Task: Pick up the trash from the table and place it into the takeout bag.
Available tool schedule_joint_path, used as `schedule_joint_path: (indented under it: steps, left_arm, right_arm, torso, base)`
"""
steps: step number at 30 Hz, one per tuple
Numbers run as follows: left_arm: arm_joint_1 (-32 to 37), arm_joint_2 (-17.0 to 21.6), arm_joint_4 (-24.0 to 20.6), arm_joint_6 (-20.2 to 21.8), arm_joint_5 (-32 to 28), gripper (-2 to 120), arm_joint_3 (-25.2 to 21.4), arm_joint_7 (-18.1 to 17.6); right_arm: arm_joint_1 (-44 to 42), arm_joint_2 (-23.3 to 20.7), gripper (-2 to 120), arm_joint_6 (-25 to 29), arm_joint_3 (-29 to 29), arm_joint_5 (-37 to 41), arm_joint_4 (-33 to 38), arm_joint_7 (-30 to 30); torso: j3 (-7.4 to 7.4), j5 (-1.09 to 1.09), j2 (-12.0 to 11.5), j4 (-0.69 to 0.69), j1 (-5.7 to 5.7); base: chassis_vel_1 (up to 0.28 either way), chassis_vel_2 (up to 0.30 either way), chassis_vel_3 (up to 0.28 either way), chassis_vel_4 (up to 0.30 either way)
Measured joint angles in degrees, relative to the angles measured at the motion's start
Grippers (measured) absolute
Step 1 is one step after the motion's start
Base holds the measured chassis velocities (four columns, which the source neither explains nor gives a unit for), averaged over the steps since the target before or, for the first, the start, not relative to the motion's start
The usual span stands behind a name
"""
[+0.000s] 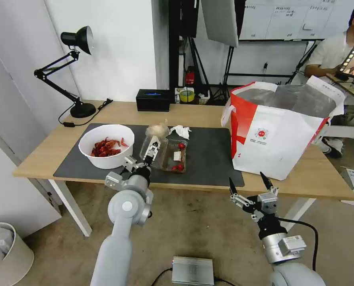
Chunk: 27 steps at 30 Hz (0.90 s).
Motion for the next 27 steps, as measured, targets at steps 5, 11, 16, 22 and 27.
schedule_joint_path:
  steps: [5,11,16,22,27]
  left_arm:
    - [0.0,0.0,0.0,0.0,0.0,100,0.0,0.0]
    - [-0.1,0.0,-0.7,0.0,-0.2,100,0.1,0.5]
    - [0.0,0.0,-1.0,0.0,-0.2,100,0.4,0.6]
    - [0.0,0.0,-1.2,0.0,-0.3,100,0.5,0.6]
    - [0.0,0.0,-1.5,0.0,-0.4,100,0.9,0.7]
  right_arm:
    - [-0.1,0.0,100,0.0,0.1,0.0,0.1,0.0]
    - [-0.3,0.1,100,0.0,0.1,-0.1,0.4,0.0]
    - [-0.5,0.2,100,0.0,0.1,-0.2,0.6,0.0]
    - [-0.6,0.2,100,0.0,0.2,-0.3,0.8,0.0]
    - [-0.8,0.5,100,-0.1,0.1,-0.5,1.1,0.0]
  torso:
    - [0.0,0.0,0.0,0.0,0.0]
    - [0.0,0.0,0.0,0.0,0.0]
    - [0.0,0.0,0.0,0.0,0.0]
    - [0.0,0.0,0.0,0.0,0.0]
    - [0.0,0.0,0.0,0.0,0.0]
  base:
    - [0.0,0.0,0.0,0.0]
    - [0.0,0.0,0.0,0.0]
    - [0.0,0.0,0.0,0.0]
    - [0.0,0.0,0.0,0.0]
    - [0.0,0.0,0.0,0.0]
